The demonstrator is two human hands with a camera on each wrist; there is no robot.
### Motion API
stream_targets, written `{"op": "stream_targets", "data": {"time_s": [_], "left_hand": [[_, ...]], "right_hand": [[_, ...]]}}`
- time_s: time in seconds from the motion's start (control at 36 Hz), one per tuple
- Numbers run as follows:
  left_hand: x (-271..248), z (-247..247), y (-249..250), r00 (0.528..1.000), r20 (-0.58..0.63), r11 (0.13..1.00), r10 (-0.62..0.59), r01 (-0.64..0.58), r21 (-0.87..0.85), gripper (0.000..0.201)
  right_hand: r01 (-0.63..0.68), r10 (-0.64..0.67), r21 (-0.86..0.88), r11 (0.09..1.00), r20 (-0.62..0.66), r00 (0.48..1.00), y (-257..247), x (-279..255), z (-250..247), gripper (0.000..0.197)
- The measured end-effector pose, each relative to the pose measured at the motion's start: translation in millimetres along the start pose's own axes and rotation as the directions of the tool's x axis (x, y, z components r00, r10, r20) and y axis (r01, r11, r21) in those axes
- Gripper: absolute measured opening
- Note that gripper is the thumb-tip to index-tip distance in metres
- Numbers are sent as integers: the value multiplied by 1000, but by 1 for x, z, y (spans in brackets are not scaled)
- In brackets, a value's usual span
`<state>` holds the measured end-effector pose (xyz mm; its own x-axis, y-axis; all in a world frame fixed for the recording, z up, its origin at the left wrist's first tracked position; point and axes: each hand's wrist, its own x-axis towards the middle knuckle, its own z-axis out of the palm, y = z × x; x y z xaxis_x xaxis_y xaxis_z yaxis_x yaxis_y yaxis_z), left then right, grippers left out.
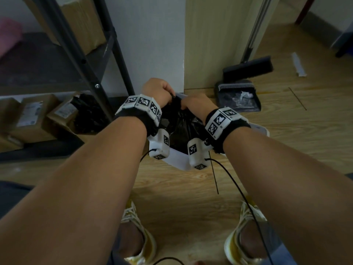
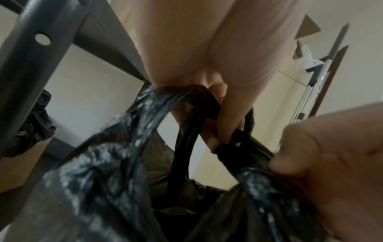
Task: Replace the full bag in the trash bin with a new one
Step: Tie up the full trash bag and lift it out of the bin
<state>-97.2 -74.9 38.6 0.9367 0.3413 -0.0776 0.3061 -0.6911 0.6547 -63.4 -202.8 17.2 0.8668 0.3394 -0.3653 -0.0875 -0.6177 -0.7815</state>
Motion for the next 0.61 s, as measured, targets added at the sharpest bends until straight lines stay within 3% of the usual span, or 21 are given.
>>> {"op": "stream_targets", "data": {"time_s": [0.19,0.44,0.61], "left_hand": [[1,3,-6,1000,-9,998,16,-17,-63,22],[2,-1,-8,1000,-29,999,6,-8,-37,18],[-3,5,-9,990,-139,998,36,-29,52,25]], "right_hand": [[49,-48,107,993,-9,999,4,-2,2,27],[111,-113,-87,990,-13,994,5,-7,2,25],[97,-96,-97,990,20,995,1,-8,5,27]]}}
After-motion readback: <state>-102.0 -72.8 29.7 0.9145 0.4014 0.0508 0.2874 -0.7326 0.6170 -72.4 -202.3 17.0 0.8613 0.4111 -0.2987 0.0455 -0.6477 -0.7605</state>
